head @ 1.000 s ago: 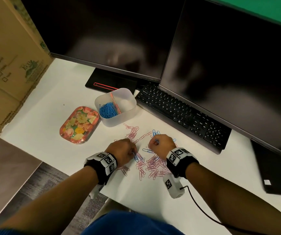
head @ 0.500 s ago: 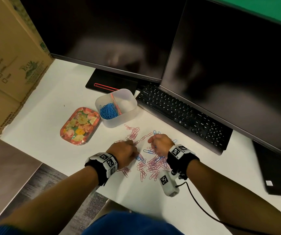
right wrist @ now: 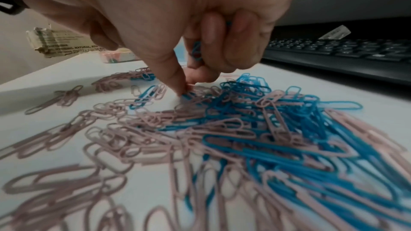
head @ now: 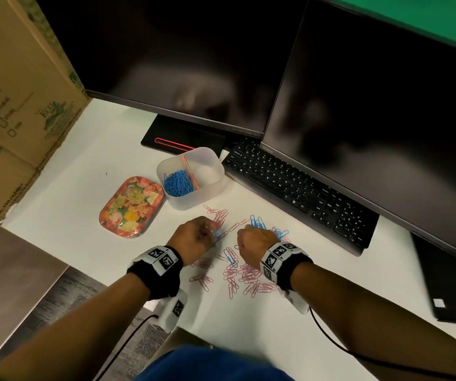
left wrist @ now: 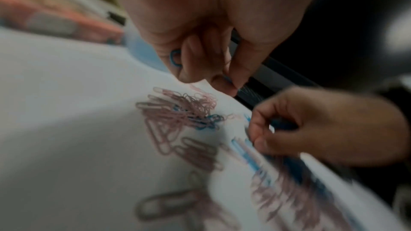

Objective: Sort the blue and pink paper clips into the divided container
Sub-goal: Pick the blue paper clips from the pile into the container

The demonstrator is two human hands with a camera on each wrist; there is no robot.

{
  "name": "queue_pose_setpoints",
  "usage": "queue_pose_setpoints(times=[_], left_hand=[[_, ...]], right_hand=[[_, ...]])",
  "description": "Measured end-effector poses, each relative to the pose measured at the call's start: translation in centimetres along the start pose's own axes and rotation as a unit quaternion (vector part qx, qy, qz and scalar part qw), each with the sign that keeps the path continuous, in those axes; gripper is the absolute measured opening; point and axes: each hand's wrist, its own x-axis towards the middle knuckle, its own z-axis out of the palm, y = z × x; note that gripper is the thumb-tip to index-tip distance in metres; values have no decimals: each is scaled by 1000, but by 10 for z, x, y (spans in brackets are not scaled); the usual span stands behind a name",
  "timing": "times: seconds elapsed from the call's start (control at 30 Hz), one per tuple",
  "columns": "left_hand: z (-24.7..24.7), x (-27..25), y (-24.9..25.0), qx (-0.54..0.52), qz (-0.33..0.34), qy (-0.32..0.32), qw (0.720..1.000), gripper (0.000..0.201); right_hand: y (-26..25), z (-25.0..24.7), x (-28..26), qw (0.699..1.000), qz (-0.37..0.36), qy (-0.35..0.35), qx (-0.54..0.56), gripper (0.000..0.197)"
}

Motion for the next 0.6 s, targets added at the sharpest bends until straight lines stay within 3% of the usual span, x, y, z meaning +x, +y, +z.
queue_pose_setpoints(times=[0.17, 0.33, 0.4, 0.43, 0.5, 0.57, 0.6], left_hand=[[-4, 1, 4, -246, -139, -39, 958, 37], [-7, 1, 5, -452, -178, -61, 872, 20], [-9, 3, 6, -470, -190, -47, 861, 13], [-9, 5, 6, -448, -200, -38, 870, 13], [-8, 7, 5, -309, -189, -9, 932, 20], [-3, 10, 5, -60, -127, 19, 990, 14], [1, 11, 4, 58, -87, 18, 994, 9]], right_hand=[[13, -9, -5, 999, 45, 3, 29, 25], [7, -10, -10, 998, -12, 21, 55, 32], [1, -7, -10, 998, -33, 20, 45, 33], [-1, -6, -10, 998, -34, 17, 42, 34], [-4, -7, -9, 999, -23, 13, 45, 36], [-5, -7, -8, 998, -4, 10, 56, 40], [-6, -8, -7, 998, 7, 6, 63, 42]])
